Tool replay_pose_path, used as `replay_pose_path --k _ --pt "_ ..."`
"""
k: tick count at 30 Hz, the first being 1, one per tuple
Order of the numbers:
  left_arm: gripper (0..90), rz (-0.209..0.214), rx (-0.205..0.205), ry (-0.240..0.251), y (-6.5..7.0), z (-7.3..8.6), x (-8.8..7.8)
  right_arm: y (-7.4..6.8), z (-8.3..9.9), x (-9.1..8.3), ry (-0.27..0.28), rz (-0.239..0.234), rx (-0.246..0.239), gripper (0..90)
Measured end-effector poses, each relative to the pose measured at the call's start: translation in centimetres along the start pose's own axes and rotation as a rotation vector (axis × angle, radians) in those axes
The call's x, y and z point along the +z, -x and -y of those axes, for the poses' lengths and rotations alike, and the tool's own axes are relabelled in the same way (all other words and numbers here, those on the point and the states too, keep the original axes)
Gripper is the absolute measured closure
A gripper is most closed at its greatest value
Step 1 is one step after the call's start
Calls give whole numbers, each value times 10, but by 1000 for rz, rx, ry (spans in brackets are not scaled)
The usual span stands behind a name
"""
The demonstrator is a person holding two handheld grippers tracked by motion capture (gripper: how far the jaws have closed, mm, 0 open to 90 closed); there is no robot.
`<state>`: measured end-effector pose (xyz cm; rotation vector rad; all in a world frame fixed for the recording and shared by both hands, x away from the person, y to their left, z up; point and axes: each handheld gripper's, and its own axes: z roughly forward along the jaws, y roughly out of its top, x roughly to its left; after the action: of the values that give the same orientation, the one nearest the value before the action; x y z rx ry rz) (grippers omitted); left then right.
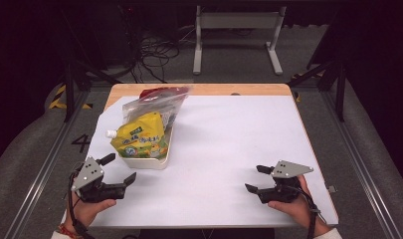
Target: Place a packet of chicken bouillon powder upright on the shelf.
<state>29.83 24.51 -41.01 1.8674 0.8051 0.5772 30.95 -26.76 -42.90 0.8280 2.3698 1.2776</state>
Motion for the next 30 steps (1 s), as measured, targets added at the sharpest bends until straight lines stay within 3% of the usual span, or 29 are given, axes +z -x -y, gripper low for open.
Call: replay_pose_path --k 8,16,21,30 --pt "94 56 29 -81 18 8 17 0 -1 -5 10 45 -21 221" --pt "87 107 31 -117 29 11 29 0 -2 -10 16 109 -55 184" --pt "81 154 51 -171 41 14 43 -1 0 -13 2 168 -89 107" --pt "59 173 85 -241 49 18 61 1 4 -16 10 167 -91 68"
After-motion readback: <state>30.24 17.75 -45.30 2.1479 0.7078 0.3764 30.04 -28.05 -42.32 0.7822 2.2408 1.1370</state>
